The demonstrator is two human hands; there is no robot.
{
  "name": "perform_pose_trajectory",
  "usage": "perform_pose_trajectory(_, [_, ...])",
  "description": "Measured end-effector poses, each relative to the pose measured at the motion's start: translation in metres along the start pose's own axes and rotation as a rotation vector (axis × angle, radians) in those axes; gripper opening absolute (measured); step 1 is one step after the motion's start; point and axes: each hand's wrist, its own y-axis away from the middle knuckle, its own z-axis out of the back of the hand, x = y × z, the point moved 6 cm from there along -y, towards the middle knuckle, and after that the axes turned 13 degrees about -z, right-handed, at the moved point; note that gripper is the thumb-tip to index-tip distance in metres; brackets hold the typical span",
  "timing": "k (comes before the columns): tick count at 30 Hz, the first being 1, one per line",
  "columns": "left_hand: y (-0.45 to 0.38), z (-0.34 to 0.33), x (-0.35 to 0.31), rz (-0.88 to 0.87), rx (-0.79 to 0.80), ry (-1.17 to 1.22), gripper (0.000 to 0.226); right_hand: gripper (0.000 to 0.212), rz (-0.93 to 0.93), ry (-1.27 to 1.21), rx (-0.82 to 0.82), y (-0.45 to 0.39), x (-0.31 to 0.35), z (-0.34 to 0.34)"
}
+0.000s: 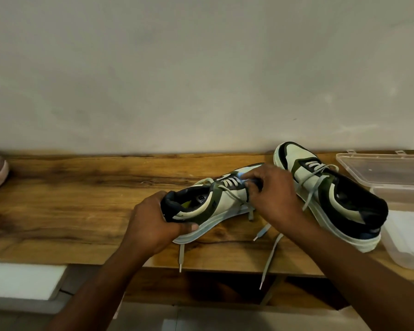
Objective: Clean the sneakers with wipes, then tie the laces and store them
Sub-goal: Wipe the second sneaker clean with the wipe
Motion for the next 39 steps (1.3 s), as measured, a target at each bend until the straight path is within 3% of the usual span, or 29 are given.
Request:
perform_pose_trajectory(5, [-0.003, 0.005, 0.005, 0.026, 0.032, 0.036, 0.073, 0.020, 0.177, 0.084, 0.135, -0.001, 0.012, -0.003])
perform_pose_trajectory(10, [-0.002, 0.005, 0.002, 0.029, 0.015, 0.032, 0.071, 0.018, 0.011, 0.086, -0.006, -0.032, -0.016, 0.019])
perform_pose_trajectory(14, [-0.003, 0.006, 0.003, 0.039, 0.017, 0.024, 0.071, 0.020, 0.155, 0.096, 0.171, -0.009, 0.012, -0.014])
perform_pose_trajectory(17, [-0.003, 0.005, 0.000, 0.035, 0.023, 0.022, 0.071, 0.018, 0.074, 0.037, 0.157, -0.025, 0.000, -0.002])
perform_pose_trajectory(20, [-0.002, 0.005, -0.001, 0.037, 0.018, 0.020, 0.071, 0.018, 0.126, 0.130, 0.087, -0.026, -0.002, 0.005])
perform_pose_trajectory(22, [-0.002, 0.005, -0.001, 0.037, 0.017, 0.018, 0.073, 0.021, 0.178, 0.163, 0.146, -0.017, 0.007, -0.005])
perform_pose_trajectory(26, [-0.004, 0.007, 0.002, 0.047, 0.022, 0.042, 0.071, 0.016, 0.068, 0.069, 0.282, -0.023, 0.001, 0.005])
perform_pose_trajectory(31, [-0.004, 0.008, 0.005, 0.060, 0.024, 0.060, 0.068, 0.011, -0.005, 0.233, -0.012, -0.028, -0.022, 0.042])
perform_pose_trajectory(39, [-0.006, 0.007, 0.008, 0.081, 0.042, 0.075, 0.072, 0.021, 0.049, 0.068, 0.074, 0.012, 0.002, 0.013])
